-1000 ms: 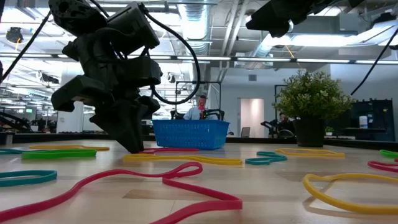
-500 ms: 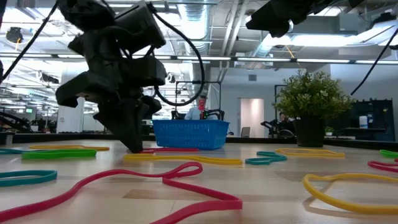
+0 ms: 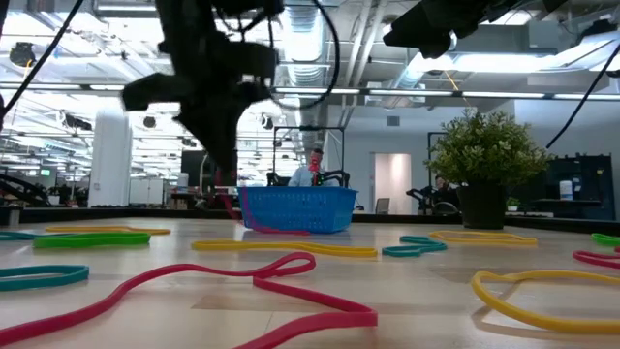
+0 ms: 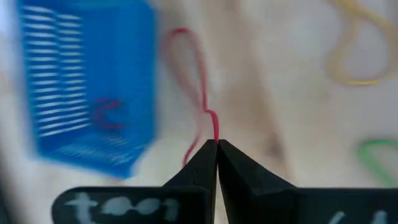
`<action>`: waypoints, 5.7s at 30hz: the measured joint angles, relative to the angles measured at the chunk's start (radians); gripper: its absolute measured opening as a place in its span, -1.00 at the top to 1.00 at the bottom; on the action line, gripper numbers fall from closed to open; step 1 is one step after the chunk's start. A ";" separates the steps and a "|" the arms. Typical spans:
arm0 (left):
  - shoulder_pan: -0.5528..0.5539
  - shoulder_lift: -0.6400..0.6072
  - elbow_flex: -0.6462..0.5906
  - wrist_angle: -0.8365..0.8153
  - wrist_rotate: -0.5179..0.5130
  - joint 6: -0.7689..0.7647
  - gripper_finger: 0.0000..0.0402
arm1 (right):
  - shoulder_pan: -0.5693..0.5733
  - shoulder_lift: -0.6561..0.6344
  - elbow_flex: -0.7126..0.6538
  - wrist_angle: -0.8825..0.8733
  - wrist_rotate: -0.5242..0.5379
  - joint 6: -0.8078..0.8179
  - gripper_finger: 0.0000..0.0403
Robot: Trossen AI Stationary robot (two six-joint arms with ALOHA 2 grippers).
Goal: Pick and place items into bin
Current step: Put the red rubber band into the blue bin
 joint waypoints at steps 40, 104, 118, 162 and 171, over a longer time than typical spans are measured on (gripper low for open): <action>0.212 0.007 0.271 -0.117 -0.228 0.182 1.00 | 0.000 0.000 0.000 -0.038 0.001 0.027 0.32; 0.323 0.006 0.175 0.029 0.007 0.154 0.60 | 0.000 0.001 0.000 -0.038 0.001 0.026 0.34; 0.282 0.006 0.228 -0.065 0.048 0.208 0.56 | 0.000 0.002 0.000 -0.037 0.029 0.027 0.33; -0.211 0.165 0.040 0.578 0.351 -0.033 0.46 | 0.197 0.003 0.000 0.009 0.027 0.147 0.23; -0.213 0.293 0.039 0.660 0.490 0.016 0.14 | 0.196 0.003 0.000 0.008 0.030 0.139 0.23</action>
